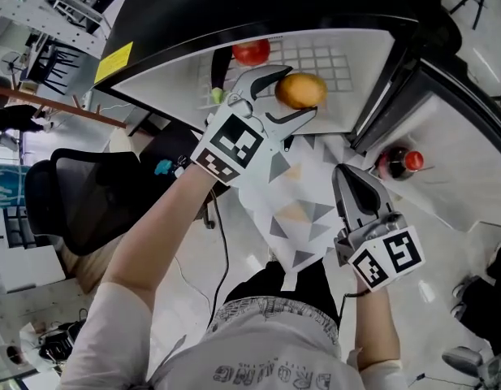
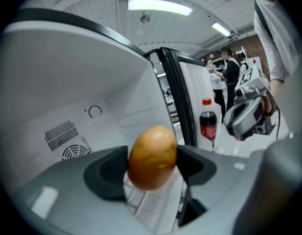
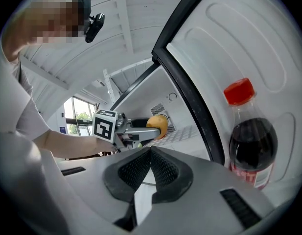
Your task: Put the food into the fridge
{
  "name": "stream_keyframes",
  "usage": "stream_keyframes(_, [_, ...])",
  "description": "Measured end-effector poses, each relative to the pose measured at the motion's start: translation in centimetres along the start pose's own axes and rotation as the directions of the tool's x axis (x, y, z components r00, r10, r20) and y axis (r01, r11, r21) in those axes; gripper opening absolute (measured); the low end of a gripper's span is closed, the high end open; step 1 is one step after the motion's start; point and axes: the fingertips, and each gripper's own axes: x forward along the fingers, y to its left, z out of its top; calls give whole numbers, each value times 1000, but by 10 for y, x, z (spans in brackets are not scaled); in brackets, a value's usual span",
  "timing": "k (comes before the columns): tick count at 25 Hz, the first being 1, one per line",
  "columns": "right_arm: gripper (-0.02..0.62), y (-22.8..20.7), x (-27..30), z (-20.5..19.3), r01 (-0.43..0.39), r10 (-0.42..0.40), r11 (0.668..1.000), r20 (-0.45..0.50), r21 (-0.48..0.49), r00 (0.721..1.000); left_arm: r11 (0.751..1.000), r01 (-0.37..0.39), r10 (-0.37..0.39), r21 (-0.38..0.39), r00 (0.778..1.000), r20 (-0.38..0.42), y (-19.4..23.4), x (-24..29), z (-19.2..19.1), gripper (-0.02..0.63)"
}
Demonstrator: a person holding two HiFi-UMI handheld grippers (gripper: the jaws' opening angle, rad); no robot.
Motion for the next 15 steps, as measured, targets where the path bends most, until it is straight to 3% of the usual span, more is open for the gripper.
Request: stream_keyframes(15, [2, -9, -4, -22, 1, 0, 1000, -30, 21, 1000, 991, -47, 62, 125, 991, -118, 24, 38, -23, 313])
